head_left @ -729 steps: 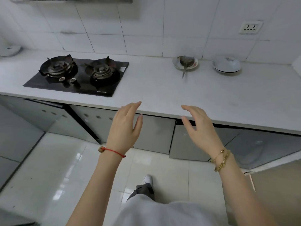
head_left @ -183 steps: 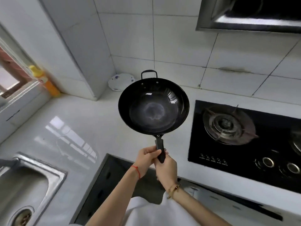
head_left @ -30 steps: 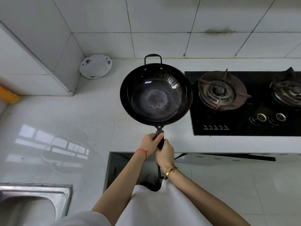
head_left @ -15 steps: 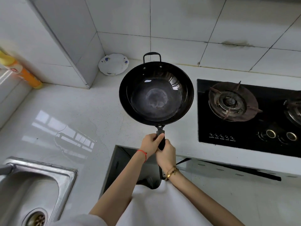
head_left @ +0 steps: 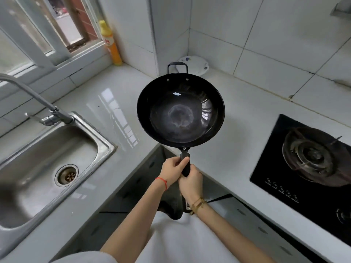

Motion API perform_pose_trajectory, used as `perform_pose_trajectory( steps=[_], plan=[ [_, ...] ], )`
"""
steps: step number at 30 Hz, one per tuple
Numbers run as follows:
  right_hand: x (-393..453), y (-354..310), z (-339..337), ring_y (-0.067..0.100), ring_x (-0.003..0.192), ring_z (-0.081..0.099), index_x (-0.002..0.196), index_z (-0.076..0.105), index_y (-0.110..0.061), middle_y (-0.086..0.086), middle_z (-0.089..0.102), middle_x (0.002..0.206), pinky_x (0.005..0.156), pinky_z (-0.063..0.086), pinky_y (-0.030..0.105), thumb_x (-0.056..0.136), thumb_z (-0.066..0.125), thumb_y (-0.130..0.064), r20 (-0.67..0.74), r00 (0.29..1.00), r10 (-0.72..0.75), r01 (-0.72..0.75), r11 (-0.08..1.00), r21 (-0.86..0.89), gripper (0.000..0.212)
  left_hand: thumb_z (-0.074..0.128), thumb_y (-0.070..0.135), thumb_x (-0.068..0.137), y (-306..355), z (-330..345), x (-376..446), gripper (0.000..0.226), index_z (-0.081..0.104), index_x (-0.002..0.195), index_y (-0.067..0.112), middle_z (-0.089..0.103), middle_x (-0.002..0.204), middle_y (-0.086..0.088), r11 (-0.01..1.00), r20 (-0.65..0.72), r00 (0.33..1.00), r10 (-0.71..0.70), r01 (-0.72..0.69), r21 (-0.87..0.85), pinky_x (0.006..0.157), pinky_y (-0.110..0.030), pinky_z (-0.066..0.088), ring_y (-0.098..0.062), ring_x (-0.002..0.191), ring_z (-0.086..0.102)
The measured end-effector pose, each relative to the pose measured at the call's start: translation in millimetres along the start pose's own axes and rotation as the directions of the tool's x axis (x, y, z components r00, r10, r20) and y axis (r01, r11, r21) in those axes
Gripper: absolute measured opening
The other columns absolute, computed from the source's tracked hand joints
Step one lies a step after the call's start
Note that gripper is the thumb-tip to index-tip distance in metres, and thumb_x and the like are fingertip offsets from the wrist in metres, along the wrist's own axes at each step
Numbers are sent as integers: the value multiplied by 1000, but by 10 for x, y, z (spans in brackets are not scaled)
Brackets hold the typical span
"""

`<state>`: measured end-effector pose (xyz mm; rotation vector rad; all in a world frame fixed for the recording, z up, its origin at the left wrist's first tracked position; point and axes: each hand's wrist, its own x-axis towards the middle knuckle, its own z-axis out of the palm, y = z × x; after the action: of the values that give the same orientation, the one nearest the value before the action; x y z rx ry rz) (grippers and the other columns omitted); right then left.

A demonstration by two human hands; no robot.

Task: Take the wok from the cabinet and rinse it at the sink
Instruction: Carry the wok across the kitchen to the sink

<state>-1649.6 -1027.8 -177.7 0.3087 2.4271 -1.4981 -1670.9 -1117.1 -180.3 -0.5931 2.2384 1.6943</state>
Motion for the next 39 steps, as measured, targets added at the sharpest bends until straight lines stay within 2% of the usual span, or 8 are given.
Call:
perform_pose_trajectory(
  steps=[7, 10, 12, 16, 22, 24, 28, 39],
  plan=[
    [-298, 103, 168, 10, 74, 66, 94, 62, -13, -2, 68, 81, 61, 57, 24, 86, 63, -15, 213, 972, -97, 115, 991, -73, 8, 56, 38, 96, -259, -161, -496, 39, 53, 62, 19, 51, 58, 7, 993, -192, 979, -70, 50, -108, 54, -14, 38, -3, 56, 49],
    [-415, 107, 285, 12, 74, 67, 93, 62, -14, -2, 68, 81, 65, 60, 33, 87, 62, -18, 305, 945, -122, 157, 983, -94, 8, 57, 34, 95, -356, -255, -695, 38, 52, 59, 24, 50, 53, 14, 985, -293, 950, -108, 61, -164, 49, -8, 37, 2, 51, 50],
    [-501, 109, 368, 14, 72, 68, 91, 62, -16, -2, 68, 79, 64, 61, 38, 87, 61, -21, 365, 920, -141, 189, 977, -99, 7, 58, 33, 95, -437, -323, -812, 41, 49, 56, 24, 47, 49, 15, 981, -358, 926, -120, 55, -186, 48, -7, 36, 4, 47, 47],
    [-677, 90, 498, 18, 65, 66, 81, 59, -14, 1, 66, 72, 57, 58, 43, 87, 58, -21, 454, 873, -178, 246, 965, -95, 9, 59, 38, 93, -625, -448, -1049, 39, 55, 61, 18, 50, 56, 10, 967, -444, 880, -166, 56, -249, 56, -14, 36, -1, 55, 47],
    [-906, -4, 688, 22, 58, 62, 76, 54, -13, 5, 62, 70, 43, 48, 27, 89, 56, -14, 590, 786, -184, 292, 952, -92, 13, 59, 42, 92, -868, -619, -1303, 47, 65, 82, -4, 59, 68, -2, 939, -548, 799, -249, 61, -337, 62, -21, 42, -9, 65, 52],
    [-970, -30, 777, 18, 57, 59, 77, 54, -13, 4, 61, 69, 41, 43, 21, 90, 55, -13, 623, 758, -192, 318, 943, -97, 13, 59, 40, 93, -935, -692, -1370, 43, 67, 83, -1, 61, 70, 0, 929, -572, 771, -280, 66, -365, 62, -19, 42, -7, 65, 54],
    [-1089, -57, 998, 18, 59, 61, 80, 56, -12, 3, 62, 71, 49, 52, 30, 92, 55, -16, 672, 715, -194, 349, 932, -102, 12, 59, 38, 93, -1049, -837, -1489, 28, 70, 85, 14, 68, 77, 4, 897, -580, 740, -340, 69, -437, 65, -18, 47, -7, 74, 63],
    [-1449, -277, 1813, 11, 67, 62, 95, 61, -9, -1, 64, 78, 48, 45, 15, 94, 55, -17, 729, 663, -174, 358, 928, -105, 9, 58, 37, 94, -1586, -1591, -1644, 31, 71, 99, 10, 71, 87, -1, 852, -592, 696, -407, 56, -521, 72, -21, 52, -14, 86, 67]
  ],
)
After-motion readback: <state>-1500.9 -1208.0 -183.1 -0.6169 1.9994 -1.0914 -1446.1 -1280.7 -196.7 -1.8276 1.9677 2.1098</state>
